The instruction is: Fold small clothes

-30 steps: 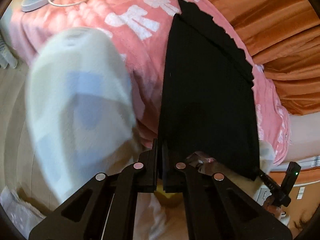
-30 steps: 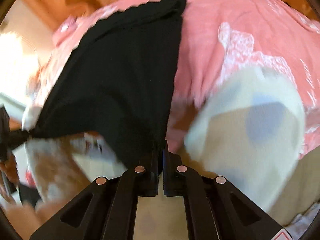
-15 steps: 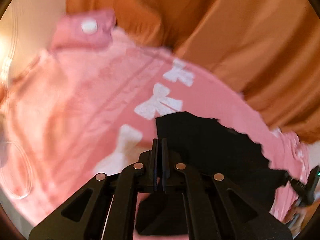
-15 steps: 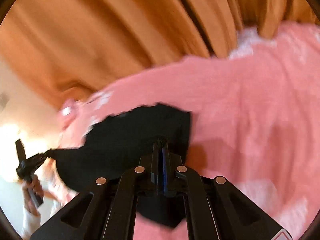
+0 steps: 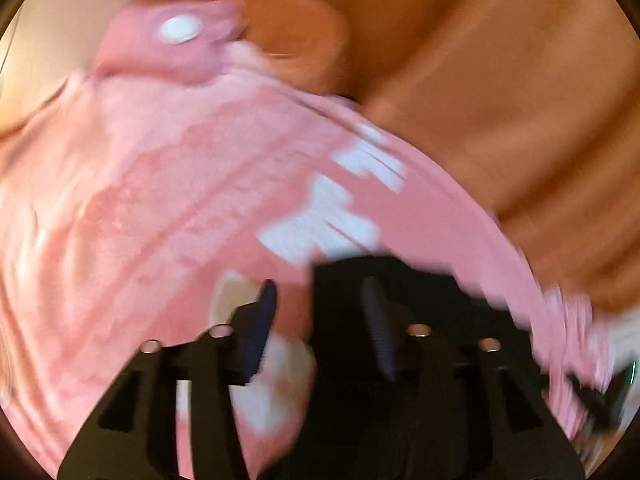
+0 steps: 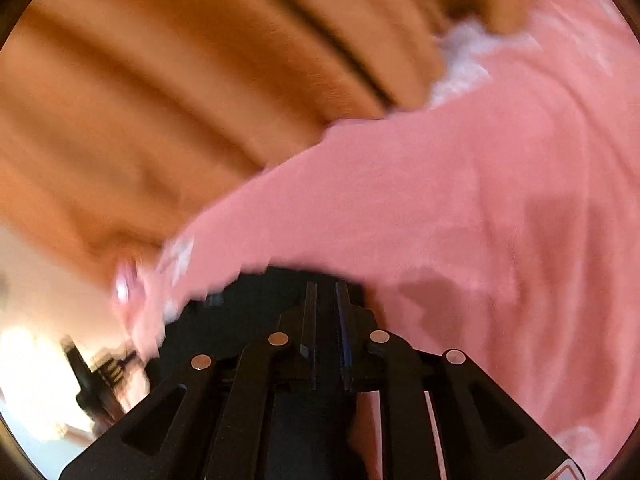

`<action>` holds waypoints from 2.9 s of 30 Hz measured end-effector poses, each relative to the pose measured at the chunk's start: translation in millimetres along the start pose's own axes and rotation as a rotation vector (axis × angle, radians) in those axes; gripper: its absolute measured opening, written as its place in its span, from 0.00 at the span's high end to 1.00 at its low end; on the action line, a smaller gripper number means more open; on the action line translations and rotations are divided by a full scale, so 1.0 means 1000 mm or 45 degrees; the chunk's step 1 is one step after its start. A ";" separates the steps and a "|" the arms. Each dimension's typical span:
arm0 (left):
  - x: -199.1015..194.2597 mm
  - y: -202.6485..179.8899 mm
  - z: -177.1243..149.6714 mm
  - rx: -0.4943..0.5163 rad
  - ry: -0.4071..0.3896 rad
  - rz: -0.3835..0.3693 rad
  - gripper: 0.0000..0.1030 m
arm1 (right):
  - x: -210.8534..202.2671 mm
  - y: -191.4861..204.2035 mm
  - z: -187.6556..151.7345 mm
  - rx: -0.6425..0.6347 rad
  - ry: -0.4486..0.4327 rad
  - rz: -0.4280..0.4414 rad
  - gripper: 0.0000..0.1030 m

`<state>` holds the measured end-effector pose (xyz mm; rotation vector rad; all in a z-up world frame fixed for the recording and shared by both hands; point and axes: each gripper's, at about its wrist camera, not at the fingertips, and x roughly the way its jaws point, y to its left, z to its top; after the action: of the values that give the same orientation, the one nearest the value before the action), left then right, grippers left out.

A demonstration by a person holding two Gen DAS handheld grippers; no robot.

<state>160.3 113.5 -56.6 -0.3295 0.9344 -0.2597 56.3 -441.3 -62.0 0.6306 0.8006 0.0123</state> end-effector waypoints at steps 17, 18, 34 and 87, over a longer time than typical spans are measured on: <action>0.073 0.027 0.035 -0.205 -0.016 0.195 0.44 | 0.052 0.010 0.028 -0.096 -0.064 -0.252 0.86; 0.070 0.033 0.031 -0.225 0.017 0.164 0.44 | 0.045 0.007 0.023 -0.111 -0.051 -0.259 0.86; 0.019 0.014 -0.095 -0.005 0.123 0.092 0.54 | 0.025 0.044 -0.129 -0.196 0.175 -0.196 0.40; 0.008 0.020 -0.062 -0.013 0.189 -0.076 0.96 | 0.001 0.065 -0.064 -0.377 0.042 -0.208 0.94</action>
<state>116.1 119.3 -104.5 -0.3515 1.0733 -0.3374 27.9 -354.4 -61.7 0.2847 0.8605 -0.0080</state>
